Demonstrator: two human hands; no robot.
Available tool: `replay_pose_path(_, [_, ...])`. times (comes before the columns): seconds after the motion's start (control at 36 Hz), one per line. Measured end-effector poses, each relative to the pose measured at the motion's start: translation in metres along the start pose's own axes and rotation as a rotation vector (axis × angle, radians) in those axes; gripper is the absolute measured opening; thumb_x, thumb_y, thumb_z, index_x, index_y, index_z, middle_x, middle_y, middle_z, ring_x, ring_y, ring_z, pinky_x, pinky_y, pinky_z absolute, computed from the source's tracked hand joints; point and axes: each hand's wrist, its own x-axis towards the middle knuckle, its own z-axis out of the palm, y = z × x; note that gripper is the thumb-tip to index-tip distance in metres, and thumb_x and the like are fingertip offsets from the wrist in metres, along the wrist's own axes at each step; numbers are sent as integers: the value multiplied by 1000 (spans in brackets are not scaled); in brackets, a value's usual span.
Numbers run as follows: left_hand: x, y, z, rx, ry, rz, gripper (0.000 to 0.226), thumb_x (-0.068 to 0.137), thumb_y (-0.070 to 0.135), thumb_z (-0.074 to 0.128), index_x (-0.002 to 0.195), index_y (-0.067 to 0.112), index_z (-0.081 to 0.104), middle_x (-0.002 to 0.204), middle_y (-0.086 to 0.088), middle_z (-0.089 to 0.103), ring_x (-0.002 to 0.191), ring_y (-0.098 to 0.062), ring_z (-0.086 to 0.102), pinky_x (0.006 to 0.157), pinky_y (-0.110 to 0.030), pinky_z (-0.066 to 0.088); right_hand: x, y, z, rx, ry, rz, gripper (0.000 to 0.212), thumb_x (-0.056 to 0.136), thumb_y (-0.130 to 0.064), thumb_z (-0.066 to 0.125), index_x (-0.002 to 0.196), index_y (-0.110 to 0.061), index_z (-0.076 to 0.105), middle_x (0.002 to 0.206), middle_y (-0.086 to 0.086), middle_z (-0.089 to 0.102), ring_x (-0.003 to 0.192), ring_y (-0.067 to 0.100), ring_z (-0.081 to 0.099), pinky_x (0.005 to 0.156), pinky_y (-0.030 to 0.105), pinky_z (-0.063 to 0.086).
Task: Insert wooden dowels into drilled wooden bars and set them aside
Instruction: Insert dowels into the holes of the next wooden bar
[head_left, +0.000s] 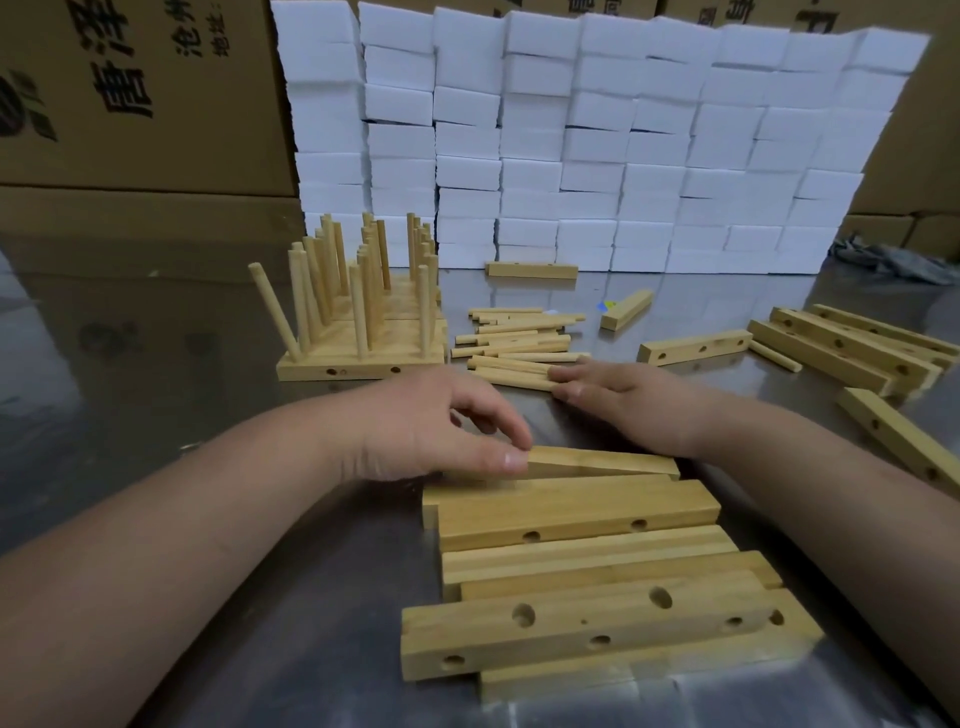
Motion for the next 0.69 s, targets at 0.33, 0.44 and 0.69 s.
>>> replay_pose_path(0.33, [3,-4,5,86,63,-61,18,74,37,71,77,53,62,84,33,61,84,13,54,77,-12,43,1,-2,-1,-179,285,66,21,93,-34,52,102,-29,69,109,-6,65,95,13,54,82,32,45])
replay_pose_path(0.44, [4,-5,5,127,49,-83,12,76,40,68,77,51,65,89,27,64,88,8,56,83,-20,46,3,2,0,-205,259,8,27,92,-26,53,116,-34,63,108,-15,61,87,3,47,76,22,38])
replay_pose_path(0.69, [3,-8,3,-102,290,-85,11,80,36,58,78,35,69,65,24,62,62,8,56,58,-10,39,8,1,0,-197,265,101,31,97,-20,44,123,-23,60,101,-2,61,81,13,53,67,26,42])
